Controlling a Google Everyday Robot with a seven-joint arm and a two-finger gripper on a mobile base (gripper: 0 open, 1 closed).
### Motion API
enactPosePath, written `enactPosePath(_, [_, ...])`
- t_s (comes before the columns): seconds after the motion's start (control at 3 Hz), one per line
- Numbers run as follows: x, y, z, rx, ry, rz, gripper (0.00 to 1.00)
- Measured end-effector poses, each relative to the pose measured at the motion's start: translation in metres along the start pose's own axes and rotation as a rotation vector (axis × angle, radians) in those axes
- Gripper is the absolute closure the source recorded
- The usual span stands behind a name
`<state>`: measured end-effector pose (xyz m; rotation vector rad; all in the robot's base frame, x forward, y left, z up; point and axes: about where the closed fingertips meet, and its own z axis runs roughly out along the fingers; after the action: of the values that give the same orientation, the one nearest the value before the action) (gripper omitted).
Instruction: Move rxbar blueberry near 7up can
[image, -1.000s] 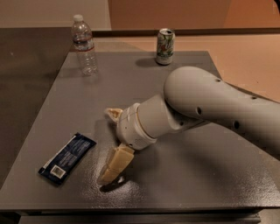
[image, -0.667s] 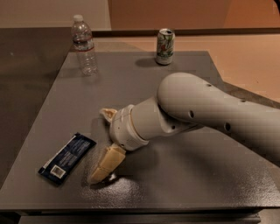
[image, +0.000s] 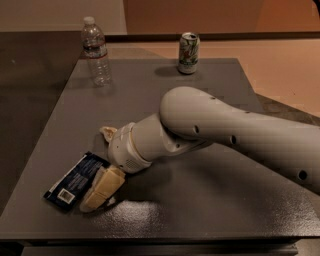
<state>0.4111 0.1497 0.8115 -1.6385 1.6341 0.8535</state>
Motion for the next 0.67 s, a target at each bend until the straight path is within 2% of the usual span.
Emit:
enactPosePath(0.33, [-0.0029,0.0032,0.0072,-0.03,-0.01,0.012,0.17])
enactPosePath(0.67, [-0.004,0.0032,0.0065,-0.03,-0.01,0.012,0.4])
